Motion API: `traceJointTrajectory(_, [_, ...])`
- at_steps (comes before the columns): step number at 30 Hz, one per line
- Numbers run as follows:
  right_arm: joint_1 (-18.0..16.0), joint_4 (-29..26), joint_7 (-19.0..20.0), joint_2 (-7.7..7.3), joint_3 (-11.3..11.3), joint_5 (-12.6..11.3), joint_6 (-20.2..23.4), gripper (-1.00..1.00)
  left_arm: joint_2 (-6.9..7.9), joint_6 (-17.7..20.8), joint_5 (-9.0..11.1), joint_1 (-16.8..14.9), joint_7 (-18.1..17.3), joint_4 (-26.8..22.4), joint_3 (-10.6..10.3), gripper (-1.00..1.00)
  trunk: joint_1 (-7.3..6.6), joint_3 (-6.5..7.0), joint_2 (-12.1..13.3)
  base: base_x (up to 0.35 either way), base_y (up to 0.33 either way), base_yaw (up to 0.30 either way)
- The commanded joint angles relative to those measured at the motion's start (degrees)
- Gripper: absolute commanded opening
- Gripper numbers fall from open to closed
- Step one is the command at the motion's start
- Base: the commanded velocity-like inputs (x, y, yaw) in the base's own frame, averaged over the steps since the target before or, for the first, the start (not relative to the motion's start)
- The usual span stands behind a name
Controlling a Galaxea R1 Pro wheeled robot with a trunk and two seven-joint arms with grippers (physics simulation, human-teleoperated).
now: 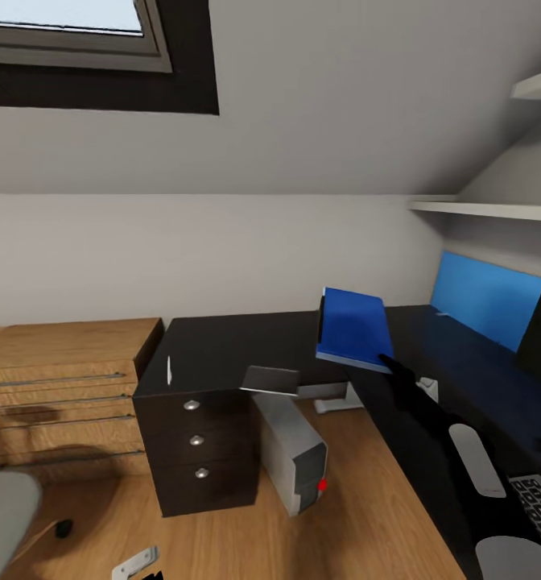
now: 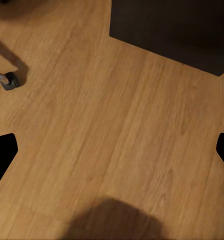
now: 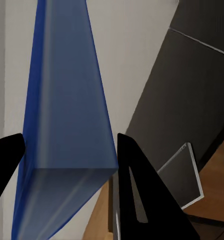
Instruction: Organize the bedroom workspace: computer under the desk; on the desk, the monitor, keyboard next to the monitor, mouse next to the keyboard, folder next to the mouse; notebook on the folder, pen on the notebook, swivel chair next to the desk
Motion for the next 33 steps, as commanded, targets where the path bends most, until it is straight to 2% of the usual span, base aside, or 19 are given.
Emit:
traceJointTrajectory(1, [-0.05,0.02,-0.04,0.13,-0.12,0.05,0.09,-1.0,0.09,0.2,0.31,-0.02,0.56,-0.14,-0.41,1.0,0.0,-0.06,-0.04,0.001,0.0,-0.253])
traceJointTrajectory(18, [-0.05,1.39,-0.89,0.29,0.41,0.37,-0.14,-1.0,0.09,0.11,0.48,-0.02,0.64,-0.14,-0.23,1.0,0.0,-0.06,-0.04,0.0,0.0,-0.264])
traceJointTrajectory(22, [-0.05,1.42,-1.75,0.29,1.27,0.56,-0.1,-1.0,0.11,0.11,0.49,-0.02,0.64,-0.15,-0.23,1.0,0.0,-0.06,-0.04,0.0,0.0,-0.225])
traceJointTrajectory(23, [-0.05,1.43,-1.92,0.29,1.62,0.79,-0.07,-1.0,0.11,0.11,0.49,-0.02,0.64,-0.17,-0.23,1.0,0.0,-0.06,-0.04,0.0,0.0,-0.123])
traceJointTrajectory(24, [-0.05,1.33,-2.52,0.29,4.63,3.8,-0.06,-1.0,0.16,0.11,0.49,-0.02,0.64,-0.2,-0.19,1.0,0.0,-0.06,-0.04,0.0,0.0,-0.032])
traceJointTrajectory(25, [-0.05,1.22,-2.56,0.29,5.94,5.47,0.0,-1.0,0.17,0.11,0.49,-0.02,0.64,-0.22,-0.16,1.0,0.0,-0.06,-0.04,0.0,0.0,-0.011])
traceJointTrajectory(33, [-0.05,1.23,-2.77,0.4,6.48,6.33,-1.19,-1.0,0.18,0.11,0.49,-0.02,0.64,-0.21,-0.15,1.0,0.0,-0.06,-0.04,0.0,0.0,-0.003])
